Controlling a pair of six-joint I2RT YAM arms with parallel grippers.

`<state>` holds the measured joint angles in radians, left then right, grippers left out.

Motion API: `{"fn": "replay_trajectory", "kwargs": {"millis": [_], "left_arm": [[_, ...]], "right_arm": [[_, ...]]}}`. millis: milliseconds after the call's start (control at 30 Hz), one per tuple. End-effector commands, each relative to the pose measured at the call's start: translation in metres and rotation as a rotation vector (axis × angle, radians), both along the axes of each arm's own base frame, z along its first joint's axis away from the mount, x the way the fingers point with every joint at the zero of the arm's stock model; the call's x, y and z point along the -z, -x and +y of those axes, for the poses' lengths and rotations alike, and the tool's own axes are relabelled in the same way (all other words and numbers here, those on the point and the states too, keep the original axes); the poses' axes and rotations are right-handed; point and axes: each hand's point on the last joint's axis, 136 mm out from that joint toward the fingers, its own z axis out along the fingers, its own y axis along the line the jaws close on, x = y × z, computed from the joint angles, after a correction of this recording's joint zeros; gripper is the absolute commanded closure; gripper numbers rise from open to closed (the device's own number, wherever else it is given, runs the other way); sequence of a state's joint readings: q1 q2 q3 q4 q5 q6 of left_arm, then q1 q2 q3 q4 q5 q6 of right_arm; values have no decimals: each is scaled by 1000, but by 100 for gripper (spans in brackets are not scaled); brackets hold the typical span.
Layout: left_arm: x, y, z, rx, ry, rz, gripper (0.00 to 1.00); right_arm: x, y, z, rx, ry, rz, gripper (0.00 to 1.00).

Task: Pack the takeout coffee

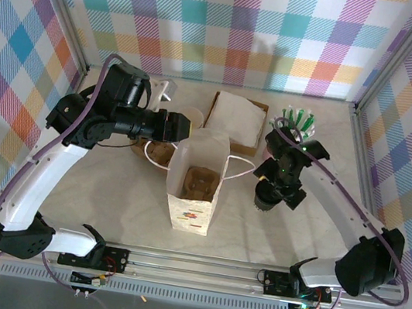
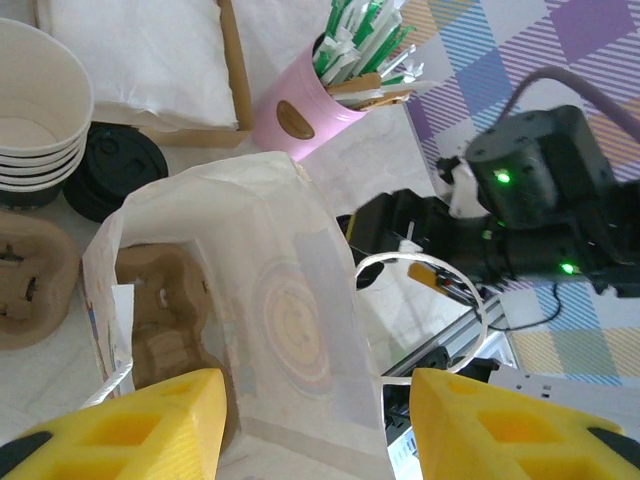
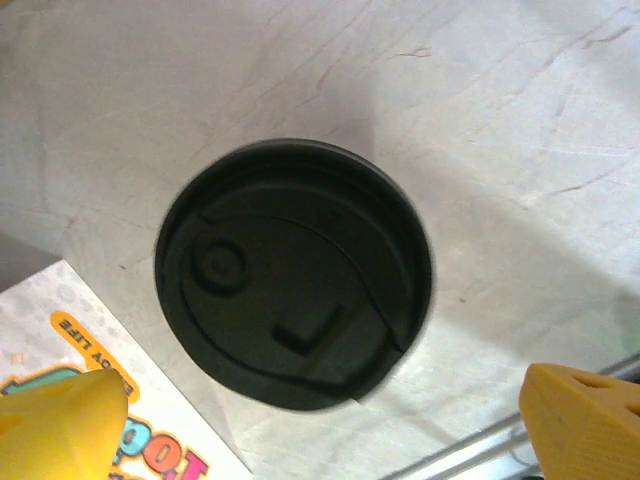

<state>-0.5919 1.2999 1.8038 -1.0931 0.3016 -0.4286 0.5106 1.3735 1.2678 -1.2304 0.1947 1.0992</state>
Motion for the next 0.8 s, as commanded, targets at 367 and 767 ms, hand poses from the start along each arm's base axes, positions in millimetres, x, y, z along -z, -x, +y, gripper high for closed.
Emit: {"fn": "replay_trajectory", "kwargs": {"millis": [367,767], "left_arm": [[-25,2,26,26,-136,-177,43],[9,5,57,-45,-345,-53,43]], "right_arm": [[-44,1,5,-867,3,-95,13],[-4,-10,11,-1053,-16,-12,8]]}}
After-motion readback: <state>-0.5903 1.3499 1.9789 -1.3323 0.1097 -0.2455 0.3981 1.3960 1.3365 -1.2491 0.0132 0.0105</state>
